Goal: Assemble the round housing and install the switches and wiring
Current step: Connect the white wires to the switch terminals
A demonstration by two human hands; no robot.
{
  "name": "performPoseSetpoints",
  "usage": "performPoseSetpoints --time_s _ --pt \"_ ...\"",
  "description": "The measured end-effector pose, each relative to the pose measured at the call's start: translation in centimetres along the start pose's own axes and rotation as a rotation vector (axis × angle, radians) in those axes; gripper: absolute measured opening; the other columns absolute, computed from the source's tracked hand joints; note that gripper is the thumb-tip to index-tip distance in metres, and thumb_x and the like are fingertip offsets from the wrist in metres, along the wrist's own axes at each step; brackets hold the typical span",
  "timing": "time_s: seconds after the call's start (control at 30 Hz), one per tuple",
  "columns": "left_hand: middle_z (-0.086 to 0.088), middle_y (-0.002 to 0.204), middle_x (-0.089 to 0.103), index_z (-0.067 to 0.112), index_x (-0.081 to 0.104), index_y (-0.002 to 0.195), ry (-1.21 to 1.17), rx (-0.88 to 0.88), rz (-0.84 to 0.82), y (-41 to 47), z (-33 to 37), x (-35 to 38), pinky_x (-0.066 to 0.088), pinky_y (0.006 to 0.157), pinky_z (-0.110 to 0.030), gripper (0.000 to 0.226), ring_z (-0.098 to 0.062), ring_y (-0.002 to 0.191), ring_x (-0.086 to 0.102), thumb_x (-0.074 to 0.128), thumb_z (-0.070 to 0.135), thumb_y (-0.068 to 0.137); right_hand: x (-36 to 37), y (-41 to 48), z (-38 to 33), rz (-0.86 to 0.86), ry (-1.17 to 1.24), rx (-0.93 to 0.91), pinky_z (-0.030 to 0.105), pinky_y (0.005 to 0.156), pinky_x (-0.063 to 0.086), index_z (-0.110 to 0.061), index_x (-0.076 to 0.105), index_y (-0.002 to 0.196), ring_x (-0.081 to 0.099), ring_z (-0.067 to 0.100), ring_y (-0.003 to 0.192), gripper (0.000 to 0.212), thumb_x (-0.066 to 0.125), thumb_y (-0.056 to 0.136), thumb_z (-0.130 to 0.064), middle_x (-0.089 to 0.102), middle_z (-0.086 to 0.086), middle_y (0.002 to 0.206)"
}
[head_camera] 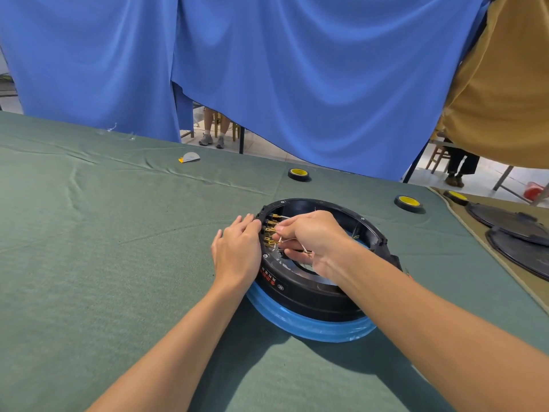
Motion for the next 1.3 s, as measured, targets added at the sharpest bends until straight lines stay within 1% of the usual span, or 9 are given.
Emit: performPoseSetpoints --time_s 0.47,0.57,0.67,0.8,0.87,0.97,1.1,1.2,1.3 --pt "-0.001 0.145 0.051 0.014 0.058 0.134 0.006 0.018 -0.01 0.1 0.1 0.0 0.017 0.12 -0.041 0.038 -0.012 0.14 0.038 0.046 0.022 0.099 0.4 0.4 -1.1 0.075 -0.228 -0.156 0.016 0.05 0.049 -0.006 0.074 0.092 0.068 0.014 0.069 0.007 0.068 0.088 -0.005 0.073 0.009 0.084" --pt "-0.001 0.144 0.052 0.015 0.059 0.133 -0.002 0.012 -0.003 0.1 0.1 -0.1 0.017 0.12 -0.041 0.038 -0.011 0.139 0.038 0.047 0.023 0.098 0.7 0.8 -1.4 0.109 -0.304 -0.222 0.03 0.072 0.06 -0.009 0.075 0.084 0.07 0.019 0.077 0.007 0.069 0.087 -0.006 0.072 0.008 0.083" --pt "0.0 0.143 0.053 0.015 0.061 0.131 -0.01 0.008 0.007 0.1 0.1 -0.2 0.02 0.119 -0.042 0.037 -0.012 0.138 0.04 0.047 0.023 0.098 0.8 0.9 -1.7 0.093 -0.479 -0.315 0.04 0.086 0.057 -0.018 0.073 0.078 0.068 0.02 0.09 0.012 0.069 0.088 -0.013 0.072 0.004 0.086" --pt "-0.001 0.138 0.059 0.011 0.07 0.119 -0.016 -0.008 0.02 0.0 0.0 -0.2 0.026 0.115 -0.045 0.034 -0.018 0.133 0.047 0.048 0.024 0.097 0.5 0.2 -1.9 0.057 -0.694 -0.505 0.027 0.083 0.049 -0.023 0.075 0.095 0.061 0.011 0.095 0.009 0.069 0.088 -0.023 0.071 -0.005 0.094" --pt "-0.004 0.13 0.064 0.008 0.074 0.105 -0.02 -0.013 0.016 0.0 0.0 -0.2 0.03 0.111 -0.05 0.033 -0.024 0.126 0.052 0.048 0.026 0.095 0.2 -0.2 -1.8 0.059 -0.762 -0.607 0.025 0.082 0.046 -0.024 0.074 0.102 0.058 0.007 0.09 0.015 0.069 0.088 -0.024 0.068 -0.007 0.094" --pt "-0.013 0.111 0.071 0.018 0.07 0.072 -0.041 -0.013 0.032 -0.3 0.1 -0.3 0.034 0.106 -0.055 0.032 -0.032 0.115 0.058 0.047 0.027 0.092 -0.3 -0.9 -2.0 0.054 -0.812 -0.768 0.025 0.085 0.044 -0.025 0.075 0.102 0.052 0.004 0.088 0.016 0.07 0.087 -0.025 0.059 -0.012 0.094" --pt "-0.017 0.109 0.071 0.009 0.074 0.086 -0.03 0.0 0.058 -0.3 0.3 -0.4 0.036 0.104 -0.055 0.037 -0.034 0.112 0.058 0.046 0.033 0.087 0.1 -1.1 -1.8 -0.006 -0.884 -0.855 0.03 0.089 0.044 -0.023 0.076 0.102 0.052 0.012 0.098 0.017 0.072 0.086 -0.026 0.058 -0.004 0.104" --pt "-0.001 0.084 0.074 0.017 0.067 0.067 -0.03 0.016 0.059 -0.2 0.5 -0.3 0.041 0.098 -0.05 0.036 -0.031 0.096 0.061 0.042 0.038 0.082 0.6 -1.1 -2.0 -0.027 -0.907 -0.909 0.031 0.089 0.045 -0.018 0.077 0.101 0.054 0.015 0.098 0.016 0.072 0.086 -0.017 0.061 0.001 0.105" --pt "0.012 0.055 0.059 0.019 0.059 0.055 -0.018 0.012 0.054 -0.3 0.7 -0.4 0.041 0.09 -0.047 0.036 -0.023 0.076 0.055 0.04 0.04 0.077 0.6 -0.9 -2.2 -0.05 -0.96 -0.94 0.038 0.087 0.046 -0.02 0.077 0.099 0.051 0.016 0.097 0.014 0.069 0.088 -0.016 0.062 -0.002 0.101"
Point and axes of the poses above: each hand's wrist, its own y-axis towards the middle knuckle, its own x-axis out of the palm, z = x × y, the point moved 5 cm from there along y, towards the middle knuckle
